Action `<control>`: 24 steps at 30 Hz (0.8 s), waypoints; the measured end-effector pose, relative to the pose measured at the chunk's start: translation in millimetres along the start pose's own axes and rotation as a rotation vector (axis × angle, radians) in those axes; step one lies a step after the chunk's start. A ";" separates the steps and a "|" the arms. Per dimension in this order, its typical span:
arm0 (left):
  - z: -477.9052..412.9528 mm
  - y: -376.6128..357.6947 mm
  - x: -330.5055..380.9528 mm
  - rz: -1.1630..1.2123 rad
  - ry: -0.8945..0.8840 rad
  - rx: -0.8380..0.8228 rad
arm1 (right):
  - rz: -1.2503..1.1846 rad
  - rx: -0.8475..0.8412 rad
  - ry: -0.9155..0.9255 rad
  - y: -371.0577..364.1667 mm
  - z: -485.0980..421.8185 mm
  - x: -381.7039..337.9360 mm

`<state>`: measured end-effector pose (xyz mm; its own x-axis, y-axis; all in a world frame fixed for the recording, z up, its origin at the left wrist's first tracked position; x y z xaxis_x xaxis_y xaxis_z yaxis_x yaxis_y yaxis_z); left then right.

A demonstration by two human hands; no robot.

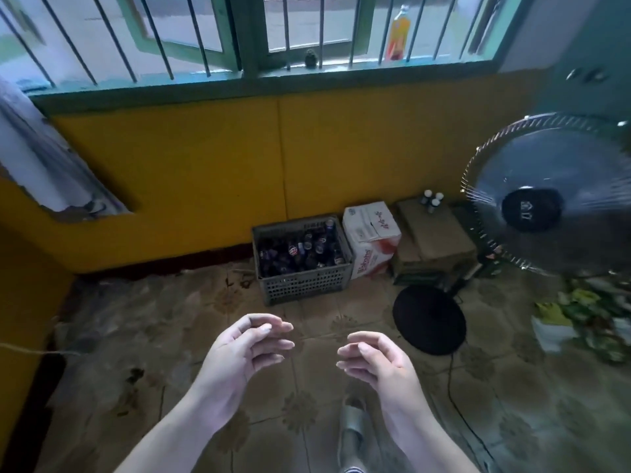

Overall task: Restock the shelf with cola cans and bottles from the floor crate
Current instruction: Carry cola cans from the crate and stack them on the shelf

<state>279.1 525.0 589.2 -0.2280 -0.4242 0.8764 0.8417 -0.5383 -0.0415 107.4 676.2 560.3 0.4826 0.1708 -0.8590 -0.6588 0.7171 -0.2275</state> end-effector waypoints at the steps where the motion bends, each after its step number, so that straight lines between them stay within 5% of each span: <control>1: -16.4 -4.5 4.7 0.014 0.011 0.031 | -0.002 -0.017 -0.019 2.4 -19.8 -6.0; 16: -180.9 -63.4 105.3 0.268 0.001 0.187 | 0.048 -0.200 -0.155 -5.5 -249.8 -137.1; 24: -293.7 -6.4 98.9 0.375 0.116 0.285 | -0.005 -0.070 -0.254 -20.2 -342.1 -133.5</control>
<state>107.5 272.7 535.2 0.0772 -0.6377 0.7664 0.9731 -0.1190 -0.1971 -141.2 407.8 522.7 0.6097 0.3379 -0.7170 -0.6899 0.6716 -0.2701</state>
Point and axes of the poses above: each hand's wrist, its own z-axis away from the middle knuckle, its own y-axis out of the back of the hand, x = y × z, the point moved 5 cm from there along -z, towards the middle knuckle, and after that the axes turned 7 degrees about -z, right-handed, at the moved point
